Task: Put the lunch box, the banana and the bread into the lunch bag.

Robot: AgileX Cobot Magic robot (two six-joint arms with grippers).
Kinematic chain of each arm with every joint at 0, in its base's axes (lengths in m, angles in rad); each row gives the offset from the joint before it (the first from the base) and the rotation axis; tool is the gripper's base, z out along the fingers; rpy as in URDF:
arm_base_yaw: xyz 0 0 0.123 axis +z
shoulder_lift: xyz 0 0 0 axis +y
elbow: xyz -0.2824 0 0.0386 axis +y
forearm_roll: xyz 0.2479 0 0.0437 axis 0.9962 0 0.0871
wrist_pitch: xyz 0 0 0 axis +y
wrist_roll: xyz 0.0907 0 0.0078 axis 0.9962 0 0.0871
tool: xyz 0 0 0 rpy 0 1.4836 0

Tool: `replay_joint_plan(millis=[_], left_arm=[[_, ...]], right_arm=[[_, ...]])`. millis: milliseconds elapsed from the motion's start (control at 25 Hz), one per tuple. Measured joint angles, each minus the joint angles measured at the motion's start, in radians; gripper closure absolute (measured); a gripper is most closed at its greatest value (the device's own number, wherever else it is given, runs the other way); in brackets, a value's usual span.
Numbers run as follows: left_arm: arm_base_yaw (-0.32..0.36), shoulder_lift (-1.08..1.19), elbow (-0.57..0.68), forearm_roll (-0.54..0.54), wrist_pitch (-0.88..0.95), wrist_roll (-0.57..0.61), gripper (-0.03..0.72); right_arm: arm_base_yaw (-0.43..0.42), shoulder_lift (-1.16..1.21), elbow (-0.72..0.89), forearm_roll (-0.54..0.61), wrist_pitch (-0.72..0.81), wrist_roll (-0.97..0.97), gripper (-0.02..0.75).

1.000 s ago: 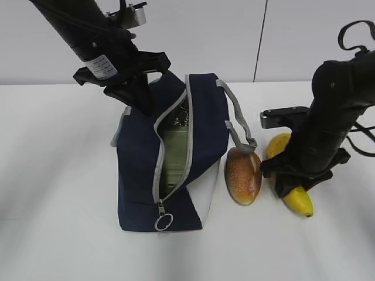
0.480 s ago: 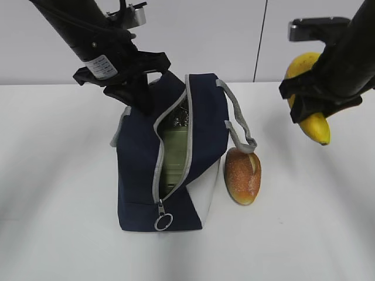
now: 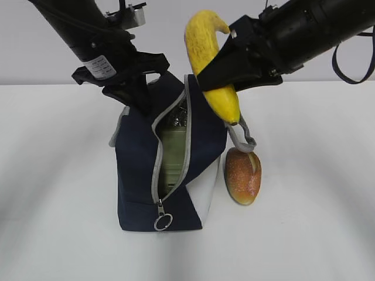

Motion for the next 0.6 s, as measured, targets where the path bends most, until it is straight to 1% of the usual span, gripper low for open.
replay_joint_plan(millis=[80, 160, 480, 600], left_arm=[[0.0, 0.0, 0.0, 0.009, 0.0, 0.0, 0.688], [0.0, 0.0, 0.0, 0.02, 0.0, 0.0, 0.688], [0.0, 0.0, 0.0, 0.034, 0.008, 0.0, 0.688], [0.0, 0.0, 0.0, 0.039, 0.011, 0.0, 0.688]], right_arm=[[0.0, 0.002, 0.0, 0.071, 0.025, -0.055, 0.429], [0.0, 0.023, 0.0, 0.117, 0.048, -0.078, 0.429], [0.0, 0.175, 0.0, 0.179, 0.063, -0.09, 0.429], [0.0, 0.215, 0.0, 0.18, 0.067, -0.09, 0.429]])
